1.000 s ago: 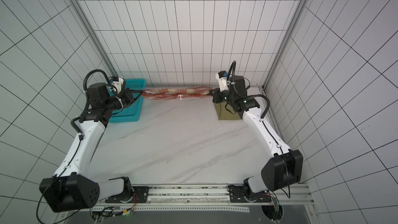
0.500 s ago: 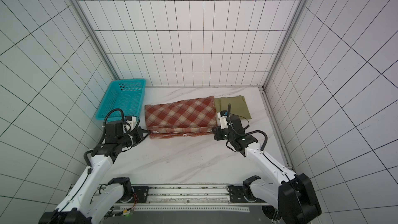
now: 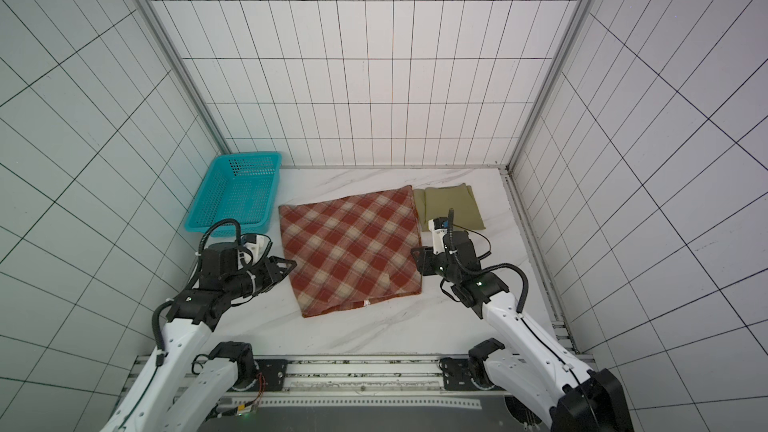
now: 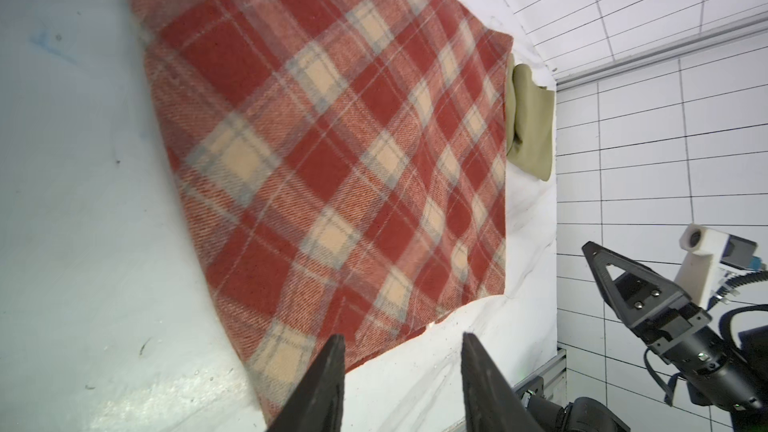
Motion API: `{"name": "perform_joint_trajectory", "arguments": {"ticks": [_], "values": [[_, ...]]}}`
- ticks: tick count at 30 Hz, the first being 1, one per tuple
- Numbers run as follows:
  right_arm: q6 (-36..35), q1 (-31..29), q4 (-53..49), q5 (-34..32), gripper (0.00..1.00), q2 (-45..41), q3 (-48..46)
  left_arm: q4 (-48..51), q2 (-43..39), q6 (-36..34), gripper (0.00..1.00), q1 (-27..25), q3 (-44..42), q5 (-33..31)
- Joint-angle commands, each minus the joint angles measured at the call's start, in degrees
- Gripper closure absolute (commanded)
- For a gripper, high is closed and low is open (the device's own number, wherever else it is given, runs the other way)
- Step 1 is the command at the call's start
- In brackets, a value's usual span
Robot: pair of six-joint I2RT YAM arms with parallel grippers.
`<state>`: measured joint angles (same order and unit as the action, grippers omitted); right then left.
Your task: Fold and stack the skirts
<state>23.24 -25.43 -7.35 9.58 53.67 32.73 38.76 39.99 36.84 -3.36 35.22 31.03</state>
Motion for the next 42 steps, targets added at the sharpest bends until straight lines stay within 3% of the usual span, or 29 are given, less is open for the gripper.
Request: {"name": "perform_joint_trajectory", "arguments": {"ticks": [1,7,14,20,26,35,42], "values": [[0.2,-0.3,-1.2,-0.8,0.58,1.8,2.1,-2.6,-0.2,1.3,0.55,-0.3,2.5,-2.2],[0.4,-0.2,3.0,-1.1,0.62,10.9,3.0,-13.3,5.8,4.2,0.58,-4.2,0.5,-3.9],[3.0,-0.1,10.6,-2.8,1.0,21.0,1.8,-21.0,18.3,4.9,0.6,-16.3,-0.9,-10.8],[5.1,2.3,11.8,-5.8,1.0,28.1,3.0,-26.2,26.4,6.5,0.64,-20.7,-2.2,-12.1],[7.3,10.7,14.7,-0.2,1.0,31.4,6.3,-27.6,30.7,6.2,0.65,-20.9,0.6,-11.2],[5.7,16.1,14.8,2.7,0.91,42.6,22.4,-24.5,38.9,3.0,0.66,-20.9,10.1,-9.4],[6.3,20.2,15.2,3.3,0.9,52.7,31.1,-24.3,42.7,2.7,0.66,-20.3,13.2,-8.6]]}}
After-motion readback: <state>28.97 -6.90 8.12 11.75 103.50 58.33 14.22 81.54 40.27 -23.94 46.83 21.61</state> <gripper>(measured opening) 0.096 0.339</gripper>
